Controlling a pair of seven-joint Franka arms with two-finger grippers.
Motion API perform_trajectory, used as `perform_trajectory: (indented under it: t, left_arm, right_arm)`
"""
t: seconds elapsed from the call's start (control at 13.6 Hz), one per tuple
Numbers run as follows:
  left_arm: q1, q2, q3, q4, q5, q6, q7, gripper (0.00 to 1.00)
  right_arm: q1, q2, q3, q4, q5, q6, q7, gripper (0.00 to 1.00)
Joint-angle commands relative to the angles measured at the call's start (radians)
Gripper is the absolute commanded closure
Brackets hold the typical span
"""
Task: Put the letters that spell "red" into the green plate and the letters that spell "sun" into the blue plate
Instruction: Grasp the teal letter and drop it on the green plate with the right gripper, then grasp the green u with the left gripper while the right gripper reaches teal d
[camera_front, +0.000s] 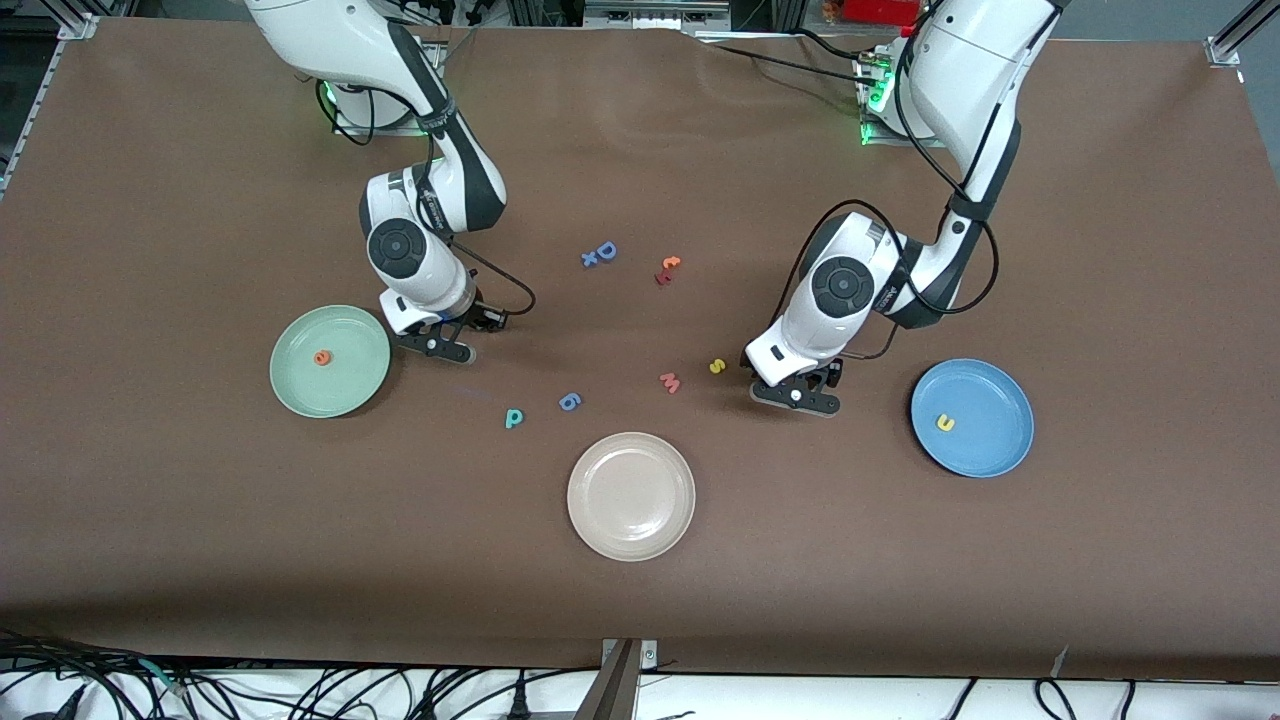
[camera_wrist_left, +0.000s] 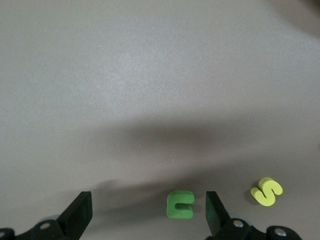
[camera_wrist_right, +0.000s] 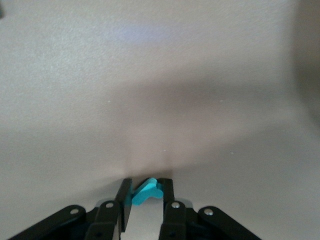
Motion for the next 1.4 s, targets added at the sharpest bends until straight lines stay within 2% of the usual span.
perform_trajectory:
  t: [0.0, 0.3, 0.52, 0.81, 0.96, 1.03, 1.18, 1.25, 1.33]
  left_arm:
    - [-0.020, -0.031, 0.005, -0.042, 0.025, 0.019, -0.043, 0.00]
    - [-0.060, -0.029, 0.006, -0.051, 0.026, 0.019, -0.093, 0.00]
    - [-0.064, -0.023, 0.008, -0.083, 0.028, 0.079, -0.100, 0.00]
    - [-0.063, -0.009, 0.009, -0.082, 0.028, 0.098, -0.098, 0.00]
    - [-0.064, -0.006, 0.009, -0.082, 0.028, 0.098, -0.100, 0.01]
    - [-0.064, -0.005, 0.009, -0.082, 0.037, 0.102, -0.100, 0.02]
    - [-0.057, 0.000, 0.009, -0.082, 0.080, 0.107, -0.101, 0.10]
    - [-0.057, 0.003, 0.009, -0.082, 0.080, 0.108, -0.101, 0.14]
    - [-0.057, 0.006, 0.009, -0.082, 0.080, 0.116, -0.101, 0.16]
  right_arm:
    - [0.004, -0.082, -0.059, 0.029, -0.004, -0.146, -0.049, 0.88]
    - [0.004, -0.111, -0.231, 0.086, -0.004, -0.336, -0.278, 0.88]
    - [-0.008, -0.094, -0.338, 0.086, -0.004, -0.346, -0.453, 0.87]
    - [-0.044, 0.022, -0.349, 0.090, 0.002, -0.264, -0.507, 0.85]
    - [-0.047, 0.047, -0.349, 0.106, 0.002, -0.258, -0.507, 0.84]
    - [-0.047, 0.053, -0.349, 0.109, 0.004, -0.260, -0.507, 0.76]
    - [-0.050, 0.052, -0.349, 0.112, 0.004, -0.257, -0.507, 0.29]
    - [-0.048, 0.047, -0.349, 0.133, 0.005, -0.267, -0.507, 0.22]
    - [-0.050, 0.038, -0.351, 0.159, 0.005, -0.273, -0.505, 0.22]
